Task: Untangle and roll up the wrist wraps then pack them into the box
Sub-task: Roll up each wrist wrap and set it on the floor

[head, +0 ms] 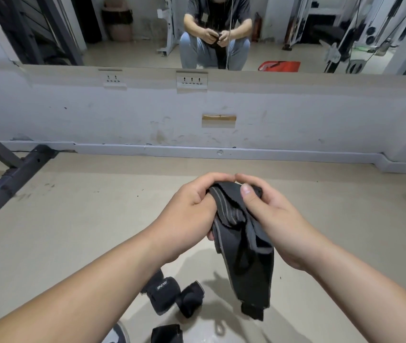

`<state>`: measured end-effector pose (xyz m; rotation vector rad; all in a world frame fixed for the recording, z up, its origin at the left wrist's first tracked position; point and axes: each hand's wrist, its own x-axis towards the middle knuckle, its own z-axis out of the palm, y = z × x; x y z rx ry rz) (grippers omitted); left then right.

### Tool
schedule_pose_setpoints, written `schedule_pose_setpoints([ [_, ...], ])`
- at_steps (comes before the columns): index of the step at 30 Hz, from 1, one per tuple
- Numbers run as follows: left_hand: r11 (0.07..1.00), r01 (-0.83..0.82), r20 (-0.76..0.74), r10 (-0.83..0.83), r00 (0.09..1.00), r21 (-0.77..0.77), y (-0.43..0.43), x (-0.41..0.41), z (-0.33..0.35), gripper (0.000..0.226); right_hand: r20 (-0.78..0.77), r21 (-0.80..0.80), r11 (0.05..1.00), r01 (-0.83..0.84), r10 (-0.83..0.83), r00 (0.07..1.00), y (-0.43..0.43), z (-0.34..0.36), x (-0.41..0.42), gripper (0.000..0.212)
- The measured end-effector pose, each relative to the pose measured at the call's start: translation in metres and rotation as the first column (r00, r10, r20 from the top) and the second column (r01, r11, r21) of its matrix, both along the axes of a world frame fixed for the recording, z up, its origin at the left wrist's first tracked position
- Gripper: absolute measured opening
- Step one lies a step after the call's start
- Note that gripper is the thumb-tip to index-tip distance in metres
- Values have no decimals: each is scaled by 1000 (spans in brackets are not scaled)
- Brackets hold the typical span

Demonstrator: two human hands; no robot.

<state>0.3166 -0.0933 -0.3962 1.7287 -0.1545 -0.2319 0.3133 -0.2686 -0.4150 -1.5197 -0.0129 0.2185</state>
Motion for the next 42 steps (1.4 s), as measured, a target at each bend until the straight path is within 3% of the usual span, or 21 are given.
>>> schedule_pose_setpoints([
  [2, 998, -55, -77, 51, 996, -43, 0, 2, 2, 31, -71, 177, 983, 39, -27, 997, -3, 4, 4, 32],
  [4, 988, -138, -189, 123, 974, -73, 0, 4, 5, 22, -103, 314, 949, 28, 4, 995, -6, 11, 4, 34],
  [7, 982, -189, -233, 183, 955, -6, 0, 3, 3, 24, -26, 190, 982, -15, 21, 999, -5, 8, 3, 25],
  [9, 990, -133, -208, 137, 968, 34, -1, 0, 2, 27, 9, 99, 994, 52, -53, 999, -3, 2, 3, 10],
  [12, 998, -67, -214, 68, 974, 11, -4, -3, 1, 27, 58, 36, 990, 134, -136, 989, -2, -5, 5, 11],
  [18, 993, -64, -230, 40, 972, -96, -2, 0, 7, 22, 33, 35, 987, 159, -161, 986, 9, -4, 1, 18],
  [22, 978, -52, -248, 0, 969, -202, 2, 0, 13, 45, -41, 93, 976, 197, -194, 980, 12, -4, 0, 22],
  [29, 952, -26, -229, -47, 972, -306, 3, 1, 6, 40, -124, 188, 957, 221, -200, 972, 8, 6, -1, 35],
  [34, 906, -24, -241, -87, 967, -423, -2, 0, 3, 45, -59, 170, 961, 218, -211, 976, 7, 5, -1, 37],
  [39, 835, -48, -293, -139, 946, -548, -3, -1, 0, 51, 90, 33, 963, 268, -270, 959, 10, -1, 0, 39],
  [42, 891, -13, -230, -102, 968, -454, -5, -3, -2, 35, 99, 0, 965, 261, -259, 961, 9, 2, 0, 41],
])
